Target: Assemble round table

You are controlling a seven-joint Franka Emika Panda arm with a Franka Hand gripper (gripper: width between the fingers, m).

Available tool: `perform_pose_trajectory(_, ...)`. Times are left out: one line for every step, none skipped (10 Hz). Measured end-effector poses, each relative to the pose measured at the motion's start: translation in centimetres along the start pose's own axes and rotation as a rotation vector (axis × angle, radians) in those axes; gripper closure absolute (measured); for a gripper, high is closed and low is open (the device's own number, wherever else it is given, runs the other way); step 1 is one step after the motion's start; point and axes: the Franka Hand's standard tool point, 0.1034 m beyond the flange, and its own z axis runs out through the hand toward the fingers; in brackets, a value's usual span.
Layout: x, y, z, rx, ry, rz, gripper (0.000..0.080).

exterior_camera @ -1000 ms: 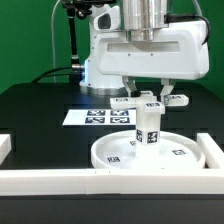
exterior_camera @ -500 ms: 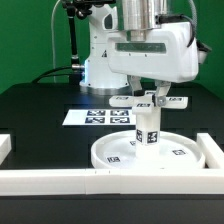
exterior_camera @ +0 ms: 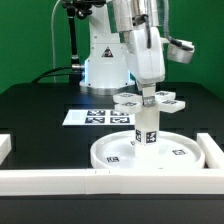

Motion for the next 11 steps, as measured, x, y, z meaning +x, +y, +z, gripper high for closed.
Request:
perform_pose_trajectory(-0.03,-0.05,0.02,0.013,-0.01,0.113,0.0353)
perform_pose_trajectory(-0.15,-0.07,0.06,0.035,-0.013,0.219,0.0351)
perform_pose_trajectory(-0.2,-0.1,0.02,0.04,-0.011,0.324,0.0351)
perform_pose_trajectory(-0.19,-0.12,-0.01,0.043,-0.013,0.387,0.0351)
perform_pose_trajectory(-0.07,-0.18,-0.05,0.051,-0.022,0.463,0.0351)
perform_pose_trajectory(-0.02,-0.21,-0.1,0.052,-0.027,0.505,0.0351)
perform_pose_trajectory(-0.01,-0.24,-0.12,0.053,-0.033,0.536,0.0351)
perform_pose_trajectory(-0.07,-0.25,-0.11,0.054,-0.034,0.534,0.0351)
perform_pose_trajectory(-0.09,-0.18,0.0,0.053,-0.034,0.529,0.0351)
perform_pose_trajectory(-0.16,-0.16,-0.1,0.044,-0.036,0.483,0.0201)
perform_pose_trajectory(-0.31,-0.3,-0.79,0.016,-0.052,0.387,0.0163)
